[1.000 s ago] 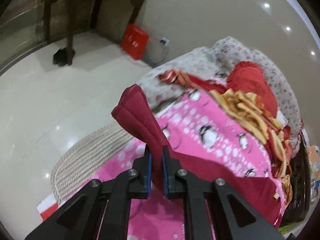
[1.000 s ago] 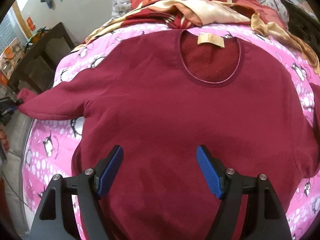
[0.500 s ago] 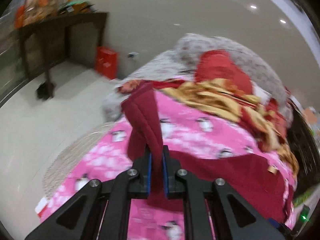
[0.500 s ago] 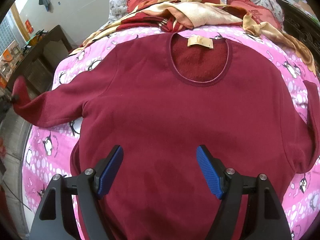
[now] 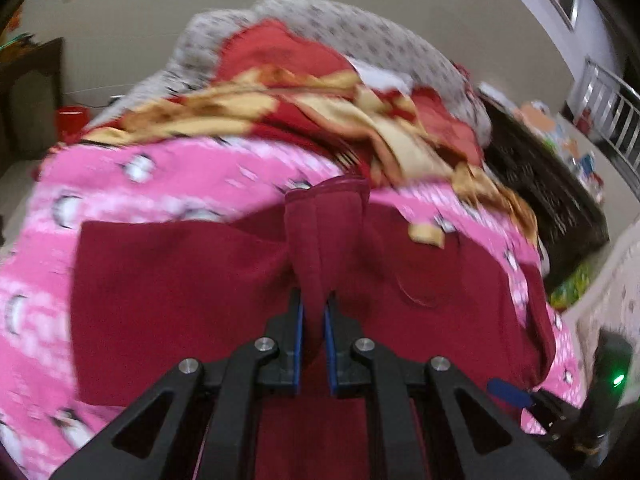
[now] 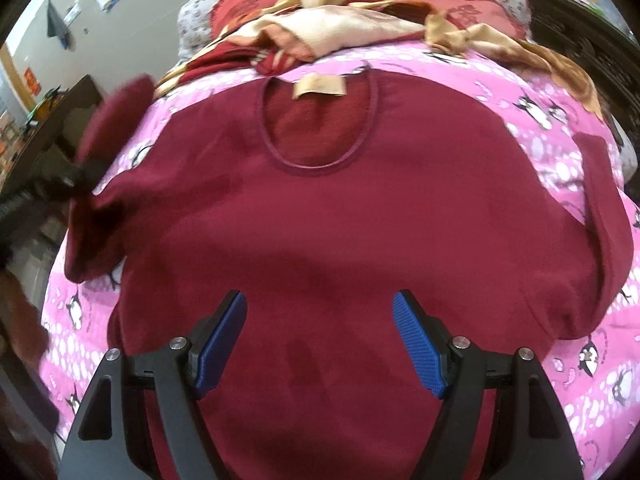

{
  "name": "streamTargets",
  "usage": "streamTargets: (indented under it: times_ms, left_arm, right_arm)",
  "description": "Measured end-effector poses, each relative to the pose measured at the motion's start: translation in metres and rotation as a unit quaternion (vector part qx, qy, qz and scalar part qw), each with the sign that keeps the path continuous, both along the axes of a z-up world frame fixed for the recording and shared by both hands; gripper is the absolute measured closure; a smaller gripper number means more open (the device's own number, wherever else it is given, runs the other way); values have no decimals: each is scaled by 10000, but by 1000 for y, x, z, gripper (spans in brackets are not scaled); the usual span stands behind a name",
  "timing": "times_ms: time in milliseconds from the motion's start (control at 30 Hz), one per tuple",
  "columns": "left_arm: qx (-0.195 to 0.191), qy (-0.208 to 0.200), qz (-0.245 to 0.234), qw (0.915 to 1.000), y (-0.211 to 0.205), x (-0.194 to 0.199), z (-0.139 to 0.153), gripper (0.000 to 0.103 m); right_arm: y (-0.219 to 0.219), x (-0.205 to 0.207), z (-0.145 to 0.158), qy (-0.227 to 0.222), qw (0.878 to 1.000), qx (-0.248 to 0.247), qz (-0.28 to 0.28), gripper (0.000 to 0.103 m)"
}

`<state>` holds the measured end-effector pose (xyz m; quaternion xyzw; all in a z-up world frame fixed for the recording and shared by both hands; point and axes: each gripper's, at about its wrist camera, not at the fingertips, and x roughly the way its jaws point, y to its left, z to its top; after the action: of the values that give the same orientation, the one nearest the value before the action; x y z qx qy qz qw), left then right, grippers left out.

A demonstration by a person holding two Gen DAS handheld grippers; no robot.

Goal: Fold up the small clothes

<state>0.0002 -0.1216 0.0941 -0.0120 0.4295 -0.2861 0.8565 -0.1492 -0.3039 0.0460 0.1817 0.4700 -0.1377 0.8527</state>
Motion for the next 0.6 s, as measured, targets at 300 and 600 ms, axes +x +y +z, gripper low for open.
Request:
streamTargets:
  times_ms: [300,600]
  left_arm:
    - [413,407,-536,9969,-42,-24,-54,73]
    - [187,-368,-26,9991,35,-45,-7,25]
  right_arm:
    - [-26,-10,-4,47,9995,-19,-310,19]
    - [-22,5,-5,-239,9996,106,-44,19]
